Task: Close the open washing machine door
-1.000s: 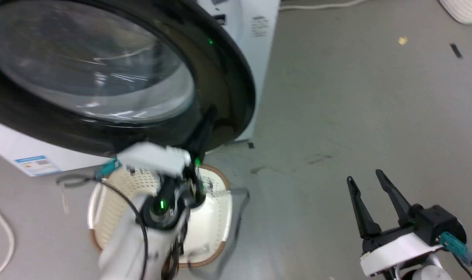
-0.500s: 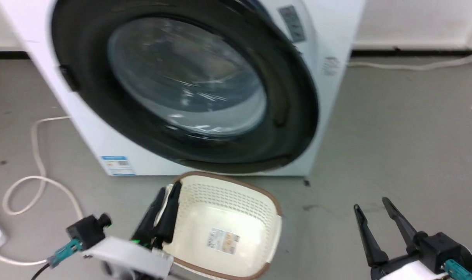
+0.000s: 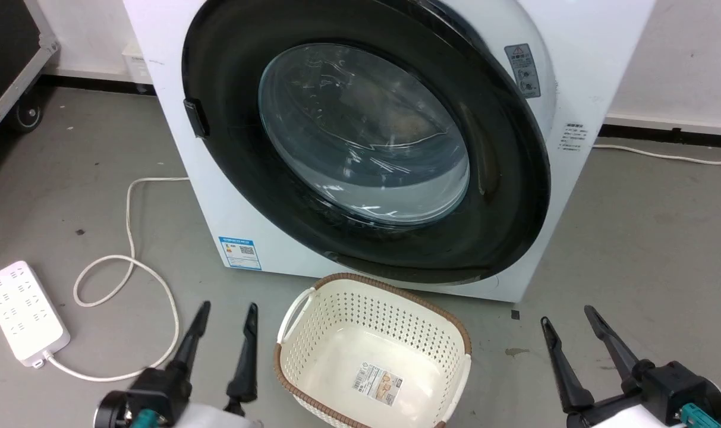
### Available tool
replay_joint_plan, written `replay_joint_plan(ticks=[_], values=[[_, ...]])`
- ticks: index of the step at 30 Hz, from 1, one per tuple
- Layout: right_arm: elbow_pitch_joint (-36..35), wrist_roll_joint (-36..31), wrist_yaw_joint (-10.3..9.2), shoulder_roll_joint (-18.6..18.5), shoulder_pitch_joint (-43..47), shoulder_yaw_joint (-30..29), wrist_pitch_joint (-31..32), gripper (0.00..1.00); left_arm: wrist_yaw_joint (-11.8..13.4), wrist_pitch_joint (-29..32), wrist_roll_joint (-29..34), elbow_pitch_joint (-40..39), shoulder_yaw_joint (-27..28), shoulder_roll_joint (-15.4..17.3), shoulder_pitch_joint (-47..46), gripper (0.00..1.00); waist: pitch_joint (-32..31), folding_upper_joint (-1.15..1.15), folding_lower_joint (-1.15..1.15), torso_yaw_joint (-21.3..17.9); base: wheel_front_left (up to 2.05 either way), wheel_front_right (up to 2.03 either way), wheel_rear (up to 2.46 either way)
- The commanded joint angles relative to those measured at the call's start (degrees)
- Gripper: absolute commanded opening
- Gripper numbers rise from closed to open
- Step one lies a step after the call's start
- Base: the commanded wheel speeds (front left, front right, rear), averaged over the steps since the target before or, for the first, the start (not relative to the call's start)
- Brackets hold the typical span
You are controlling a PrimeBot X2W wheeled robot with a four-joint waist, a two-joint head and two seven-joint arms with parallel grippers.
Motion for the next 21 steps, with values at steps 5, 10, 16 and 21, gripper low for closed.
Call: replay_joint_plan(ticks=[5,10,16,21], values=[[0.04,0.48,0.05,0.22,1.36,0.1,-0.24,1.0,0.21,-0.24,7.74,0.24,0.23,-0.8,2.15,1.0,0.34,0.0,0.01,0.48,0.0,0.0,0.0],[0.25,1.05,0.05,0.18,0.91,0.79,-0.24,1.0,0.05,-0.24,10.34,0.31,0.96,-2.1,1.93,1.0,1.37,0.0,0.01,1.08,0.0,0.0,0.0],[-0.45,3.53,0.05,-3.45,-3.03,5.16,1.51,0.0,-0.18,-0.24,12.73,0.68,0.54,-3.2,-0.03,1.0,5.24,0.0,0.01,2.45,0.0,0.0,0.0],[-2.83,7.57,0.05,-9.04,-10.31,8.23,5.13,0.0,0.61,-0.25,14.07,-0.23,-0.96,-4.6,-2.2,1.0,10.18,0.0,0.01,4.09,0.0,0.0,0.0]])
